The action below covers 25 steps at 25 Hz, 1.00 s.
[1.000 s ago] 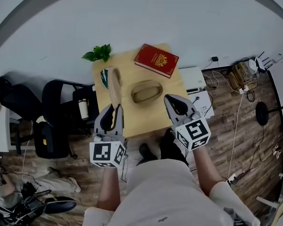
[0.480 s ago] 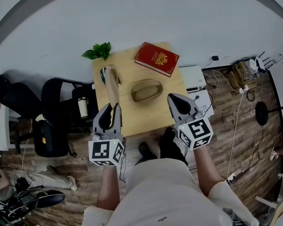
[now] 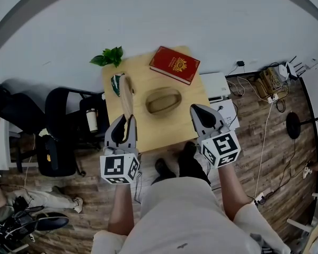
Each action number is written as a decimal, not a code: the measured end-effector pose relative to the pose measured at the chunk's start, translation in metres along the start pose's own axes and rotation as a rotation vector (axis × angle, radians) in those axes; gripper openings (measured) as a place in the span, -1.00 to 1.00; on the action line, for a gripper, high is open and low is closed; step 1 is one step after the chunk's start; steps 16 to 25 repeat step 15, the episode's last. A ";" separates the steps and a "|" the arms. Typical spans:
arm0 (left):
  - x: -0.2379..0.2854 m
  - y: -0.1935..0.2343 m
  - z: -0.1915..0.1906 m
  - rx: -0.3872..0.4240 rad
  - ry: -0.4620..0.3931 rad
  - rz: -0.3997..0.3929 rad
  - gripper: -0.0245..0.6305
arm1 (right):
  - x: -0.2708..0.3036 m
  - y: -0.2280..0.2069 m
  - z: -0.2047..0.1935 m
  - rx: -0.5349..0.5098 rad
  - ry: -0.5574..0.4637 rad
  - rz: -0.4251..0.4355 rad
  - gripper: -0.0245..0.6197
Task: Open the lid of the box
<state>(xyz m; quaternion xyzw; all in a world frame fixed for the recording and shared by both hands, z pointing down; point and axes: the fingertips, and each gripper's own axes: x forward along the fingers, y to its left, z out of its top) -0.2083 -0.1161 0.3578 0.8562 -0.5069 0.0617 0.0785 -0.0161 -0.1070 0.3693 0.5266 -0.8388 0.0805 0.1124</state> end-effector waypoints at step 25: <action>0.001 -0.007 -0.007 0.004 0.014 -0.002 -0.72 | -0.010 -0.005 -0.002 -0.015 0.002 -0.001 -0.93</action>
